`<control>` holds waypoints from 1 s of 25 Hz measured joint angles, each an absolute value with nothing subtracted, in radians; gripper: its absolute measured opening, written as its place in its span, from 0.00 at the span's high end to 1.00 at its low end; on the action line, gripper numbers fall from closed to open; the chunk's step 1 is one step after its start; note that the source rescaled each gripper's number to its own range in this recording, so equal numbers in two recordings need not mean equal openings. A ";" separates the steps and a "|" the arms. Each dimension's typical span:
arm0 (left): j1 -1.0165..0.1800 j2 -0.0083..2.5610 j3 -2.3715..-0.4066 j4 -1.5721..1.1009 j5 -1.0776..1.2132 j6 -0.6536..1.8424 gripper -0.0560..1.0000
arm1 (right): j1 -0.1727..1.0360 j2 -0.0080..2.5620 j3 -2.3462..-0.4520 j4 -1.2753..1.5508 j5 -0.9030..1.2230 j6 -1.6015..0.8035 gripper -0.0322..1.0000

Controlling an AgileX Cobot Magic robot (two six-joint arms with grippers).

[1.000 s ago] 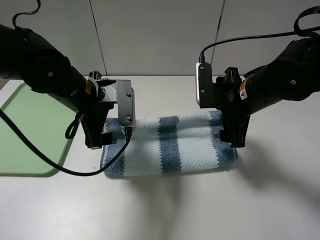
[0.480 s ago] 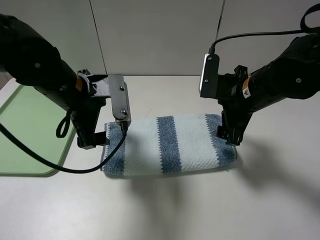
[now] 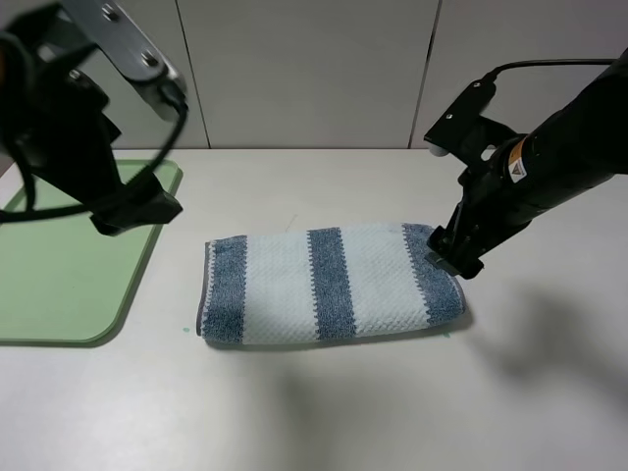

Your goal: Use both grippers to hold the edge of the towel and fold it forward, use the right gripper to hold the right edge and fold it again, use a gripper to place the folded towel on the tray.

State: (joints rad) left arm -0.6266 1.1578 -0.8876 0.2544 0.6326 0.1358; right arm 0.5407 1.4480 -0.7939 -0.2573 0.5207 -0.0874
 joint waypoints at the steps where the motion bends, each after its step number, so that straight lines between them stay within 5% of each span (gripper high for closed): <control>1: -0.627 1.114 -0.888 0.254 0.658 0.109 0.01 | 0.541 1.439 -0.794 -0.233 0.542 -0.072 0.00; 15: -0.627 0.457 -0.878 0.200 1.043 -0.049 0.02 | 0.541 1.227 -0.794 0.078 0.658 -0.048 0.00; 25: -0.627 0.046 -0.648 0.076 1.116 -0.058 0.03 | 0.541 1.136 -0.794 0.099 0.684 -0.034 0.00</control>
